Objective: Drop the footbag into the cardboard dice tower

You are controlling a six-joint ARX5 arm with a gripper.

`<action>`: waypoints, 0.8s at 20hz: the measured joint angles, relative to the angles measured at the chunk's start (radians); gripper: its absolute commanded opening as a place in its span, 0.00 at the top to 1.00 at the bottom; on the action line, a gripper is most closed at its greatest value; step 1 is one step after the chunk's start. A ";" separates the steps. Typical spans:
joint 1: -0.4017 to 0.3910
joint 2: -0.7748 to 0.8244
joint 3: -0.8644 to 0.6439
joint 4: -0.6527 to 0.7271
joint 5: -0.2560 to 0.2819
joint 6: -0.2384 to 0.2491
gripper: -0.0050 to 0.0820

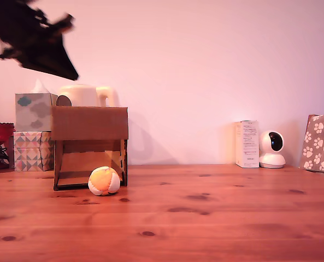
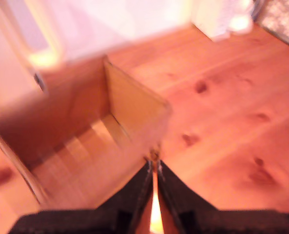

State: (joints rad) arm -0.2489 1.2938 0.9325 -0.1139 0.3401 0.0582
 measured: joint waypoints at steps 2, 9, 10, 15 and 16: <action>0.000 -0.085 -0.103 0.054 0.015 -0.002 0.97; 0.000 -0.266 -0.426 0.197 0.017 -0.055 0.97; 0.000 -0.301 -0.460 0.207 0.017 -0.060 0.97; 0.000 -0.447 -0.570 0.227 -0.021 -0.100 0.97; 0.000 -0.477 -0.579 0.200 -0.026 -0.109 0.97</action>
State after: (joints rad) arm -0.2489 0.8165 0.3538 0.0864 0.3138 -0.0513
